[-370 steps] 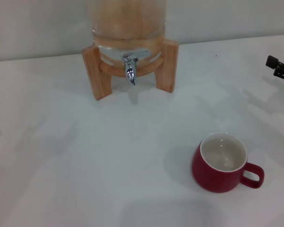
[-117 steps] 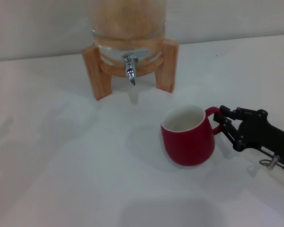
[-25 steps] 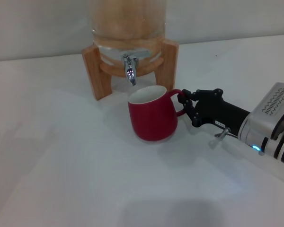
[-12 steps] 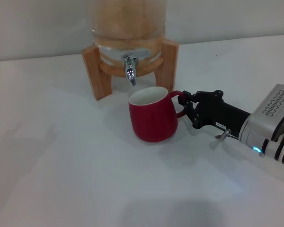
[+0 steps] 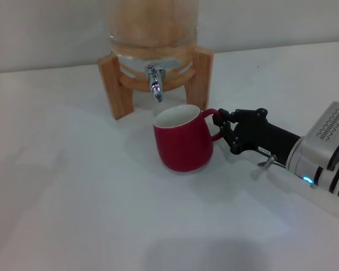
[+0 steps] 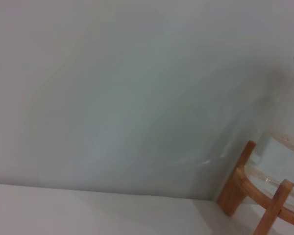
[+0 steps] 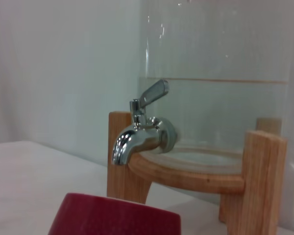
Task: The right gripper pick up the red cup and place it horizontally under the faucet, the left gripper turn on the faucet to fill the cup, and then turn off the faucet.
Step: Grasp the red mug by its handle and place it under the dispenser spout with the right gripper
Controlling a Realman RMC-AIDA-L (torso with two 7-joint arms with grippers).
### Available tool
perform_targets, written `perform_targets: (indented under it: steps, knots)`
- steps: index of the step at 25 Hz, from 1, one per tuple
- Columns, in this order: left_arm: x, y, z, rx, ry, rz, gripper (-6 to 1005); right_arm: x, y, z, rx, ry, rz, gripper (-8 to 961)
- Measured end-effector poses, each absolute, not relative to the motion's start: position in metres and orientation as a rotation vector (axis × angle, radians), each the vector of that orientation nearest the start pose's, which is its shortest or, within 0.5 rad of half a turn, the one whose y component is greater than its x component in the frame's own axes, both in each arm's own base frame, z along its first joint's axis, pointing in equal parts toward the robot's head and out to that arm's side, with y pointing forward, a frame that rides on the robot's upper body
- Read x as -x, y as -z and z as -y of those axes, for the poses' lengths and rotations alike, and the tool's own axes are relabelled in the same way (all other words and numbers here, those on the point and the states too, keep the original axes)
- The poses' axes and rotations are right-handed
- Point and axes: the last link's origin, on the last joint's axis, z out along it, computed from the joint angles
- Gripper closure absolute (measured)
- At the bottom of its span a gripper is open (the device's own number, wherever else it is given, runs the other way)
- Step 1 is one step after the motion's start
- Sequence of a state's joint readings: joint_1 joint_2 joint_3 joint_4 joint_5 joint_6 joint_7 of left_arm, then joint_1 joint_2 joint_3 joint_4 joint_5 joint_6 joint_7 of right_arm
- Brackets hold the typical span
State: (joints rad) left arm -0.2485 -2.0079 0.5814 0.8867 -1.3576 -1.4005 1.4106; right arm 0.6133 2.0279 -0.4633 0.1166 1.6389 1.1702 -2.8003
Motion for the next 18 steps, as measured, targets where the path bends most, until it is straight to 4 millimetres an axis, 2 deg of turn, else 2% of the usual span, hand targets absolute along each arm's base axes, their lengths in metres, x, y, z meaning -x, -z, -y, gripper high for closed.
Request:
perform_targets:
  steps: [18]
  knots:
    - [0.3485,-0.1144,-0.3008,2.056,0.765,1.058,196,-0.2961,0.0630,-0.3334,2.183,-0.656,-0.416,784]
